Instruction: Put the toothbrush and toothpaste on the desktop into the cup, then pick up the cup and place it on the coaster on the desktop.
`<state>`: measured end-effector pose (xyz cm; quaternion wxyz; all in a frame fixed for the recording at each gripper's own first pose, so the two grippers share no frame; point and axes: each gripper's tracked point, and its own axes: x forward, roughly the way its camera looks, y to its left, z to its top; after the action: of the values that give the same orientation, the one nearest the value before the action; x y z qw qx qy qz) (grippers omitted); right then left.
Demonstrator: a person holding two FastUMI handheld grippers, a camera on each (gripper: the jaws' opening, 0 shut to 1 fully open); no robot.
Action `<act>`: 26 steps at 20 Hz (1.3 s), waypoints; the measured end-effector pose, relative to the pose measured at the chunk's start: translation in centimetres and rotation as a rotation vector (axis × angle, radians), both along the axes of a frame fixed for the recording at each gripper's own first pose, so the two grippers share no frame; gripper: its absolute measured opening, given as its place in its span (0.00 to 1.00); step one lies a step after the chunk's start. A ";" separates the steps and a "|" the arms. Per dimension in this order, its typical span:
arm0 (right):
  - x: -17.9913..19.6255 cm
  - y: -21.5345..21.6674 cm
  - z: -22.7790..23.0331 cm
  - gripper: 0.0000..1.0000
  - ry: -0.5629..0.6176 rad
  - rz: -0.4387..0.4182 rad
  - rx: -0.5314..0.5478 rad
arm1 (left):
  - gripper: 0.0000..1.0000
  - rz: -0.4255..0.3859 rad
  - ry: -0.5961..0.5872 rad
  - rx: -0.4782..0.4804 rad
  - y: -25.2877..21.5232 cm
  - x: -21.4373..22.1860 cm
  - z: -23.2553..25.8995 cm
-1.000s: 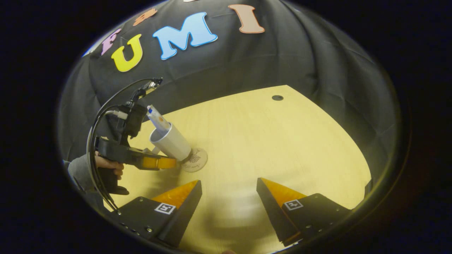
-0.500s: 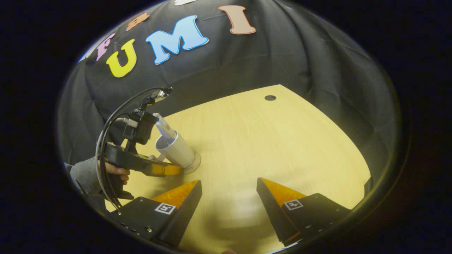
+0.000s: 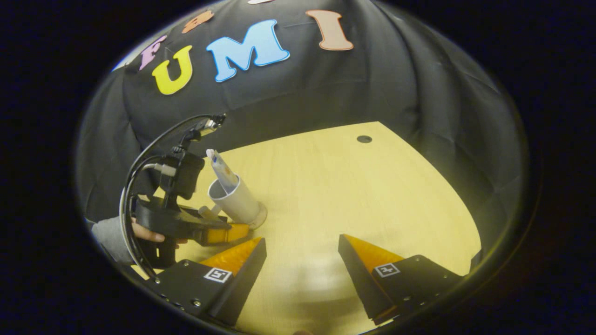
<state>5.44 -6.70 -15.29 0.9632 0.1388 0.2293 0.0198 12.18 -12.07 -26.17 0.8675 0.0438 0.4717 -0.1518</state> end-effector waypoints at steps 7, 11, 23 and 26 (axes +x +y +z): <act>1.1 -0.3 3.0 0.95 -0.098 0.057 -0.069 | 0.95 0.160 -0.280 -0.117 3.6 -2.4 7.3; 1.1 -0.4 5.1 0.95 -0.168 0.089 -0.108 | 0.94 0.261 -0.469 -0.124 6.3 -3.5 10.5; -0.2 0.6 9.2 0.95 -0.302 0.111 -0.170 | 1.00 0.410 -0.755 -0.095 11.3 -7.8 17.6; -1.6 1.8 10.1 0.95 -0.320 0.102 -0.169 | 0.94 0.394 -0.793 -0.098 11.3 -8.3 19.1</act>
<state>3.84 -4.94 -5.16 0.9934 0.0409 0.0806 0.0711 3.83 -0.77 -7.09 0.9947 -0.0332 0.0941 0.0228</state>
